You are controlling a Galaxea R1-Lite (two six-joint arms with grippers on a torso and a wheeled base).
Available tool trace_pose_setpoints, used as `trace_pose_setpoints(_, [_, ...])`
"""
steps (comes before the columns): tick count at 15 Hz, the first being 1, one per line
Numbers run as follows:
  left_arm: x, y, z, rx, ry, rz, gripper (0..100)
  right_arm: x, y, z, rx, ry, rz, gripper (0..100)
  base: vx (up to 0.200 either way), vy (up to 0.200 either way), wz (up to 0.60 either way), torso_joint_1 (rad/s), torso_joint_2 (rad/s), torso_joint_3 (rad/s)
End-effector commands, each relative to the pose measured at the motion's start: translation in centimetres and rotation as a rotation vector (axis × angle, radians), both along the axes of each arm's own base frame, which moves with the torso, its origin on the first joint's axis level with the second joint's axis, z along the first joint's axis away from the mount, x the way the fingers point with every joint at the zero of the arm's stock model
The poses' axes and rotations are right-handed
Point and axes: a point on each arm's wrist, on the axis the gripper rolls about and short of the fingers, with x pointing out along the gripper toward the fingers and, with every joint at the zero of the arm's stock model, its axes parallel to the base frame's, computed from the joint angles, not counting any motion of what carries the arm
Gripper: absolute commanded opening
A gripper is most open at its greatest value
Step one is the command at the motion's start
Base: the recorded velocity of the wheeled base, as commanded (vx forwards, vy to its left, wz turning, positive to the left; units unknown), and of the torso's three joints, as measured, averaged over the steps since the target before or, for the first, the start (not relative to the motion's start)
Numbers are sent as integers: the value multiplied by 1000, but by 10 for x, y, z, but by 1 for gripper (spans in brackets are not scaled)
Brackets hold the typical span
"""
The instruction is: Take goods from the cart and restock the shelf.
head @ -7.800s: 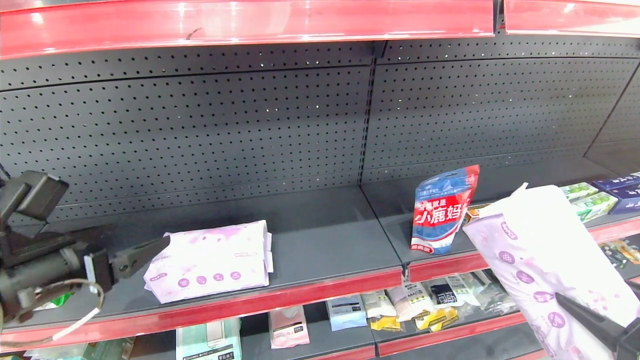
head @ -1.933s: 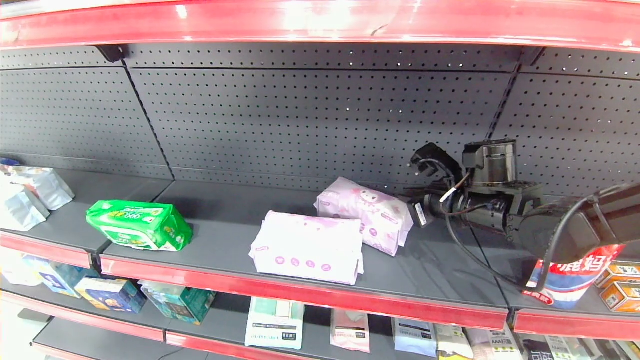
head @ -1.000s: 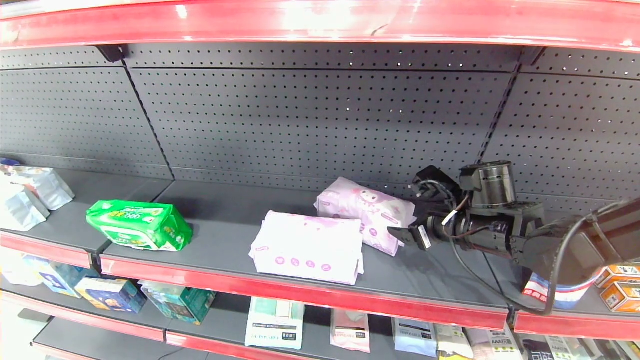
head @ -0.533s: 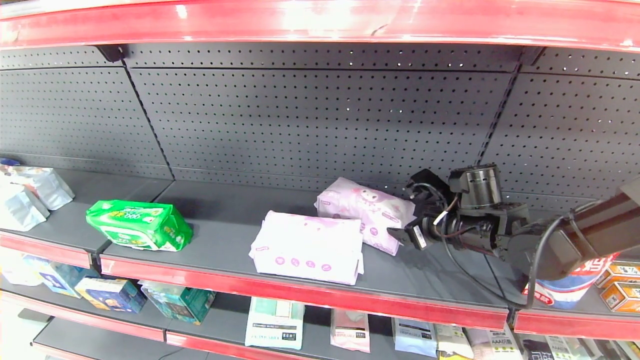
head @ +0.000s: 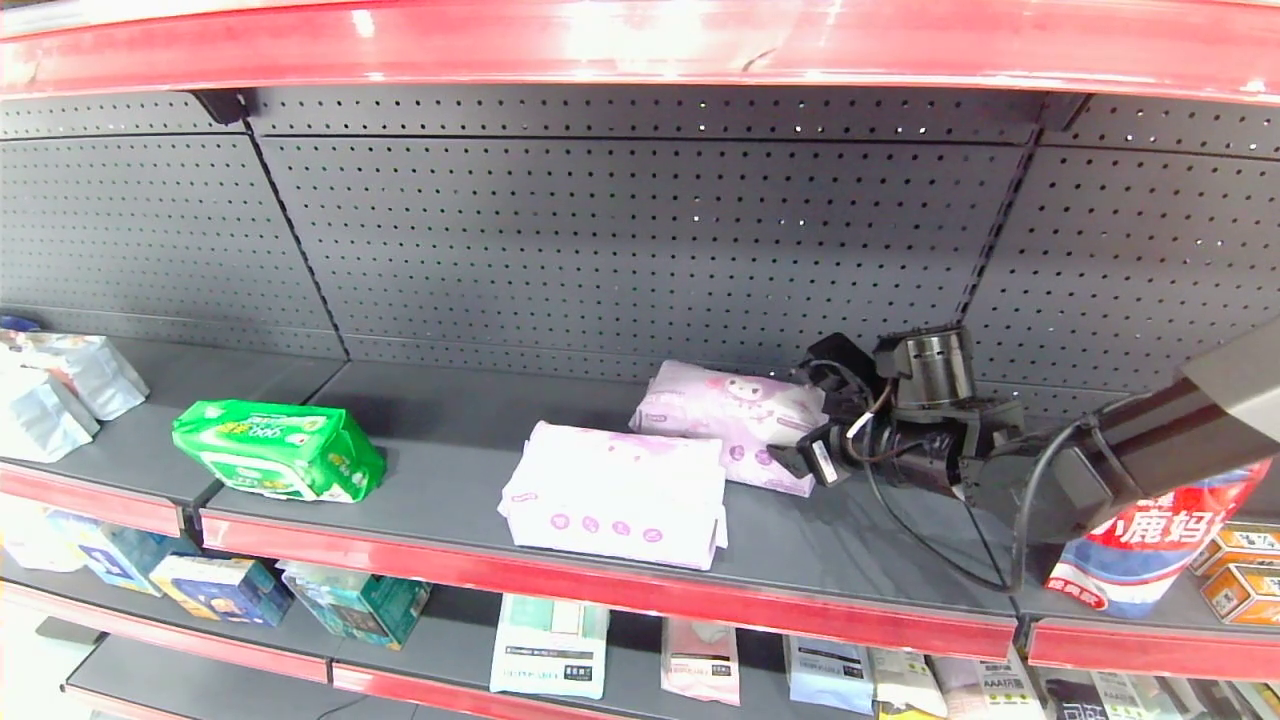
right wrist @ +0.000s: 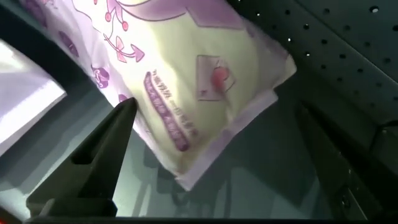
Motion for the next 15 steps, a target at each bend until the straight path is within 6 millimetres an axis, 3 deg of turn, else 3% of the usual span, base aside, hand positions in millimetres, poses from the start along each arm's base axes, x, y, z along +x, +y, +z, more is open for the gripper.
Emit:
trace_pose_setpoints(1, [0,0,0,0,3,0,100,4,0,-5,-15,5,-20,100,0,0,0,0,0,0])
trace_pose_setpoints(4, [0,0,0,0,3,0,100,7,-1,-6,-16,4,-34,100,0,0,0,0,0,0])
trace_pose_setpoints(10, [0,0,0,0,3,0,100,-4,-6,20,20,-43,-11,100,0,0,0,0,0,0])
trace_pose_setpoints(15, [1,0,0,0,8,-2,100,-7,-4,20,49,-30,5,100,0,0,0,0,0,0])
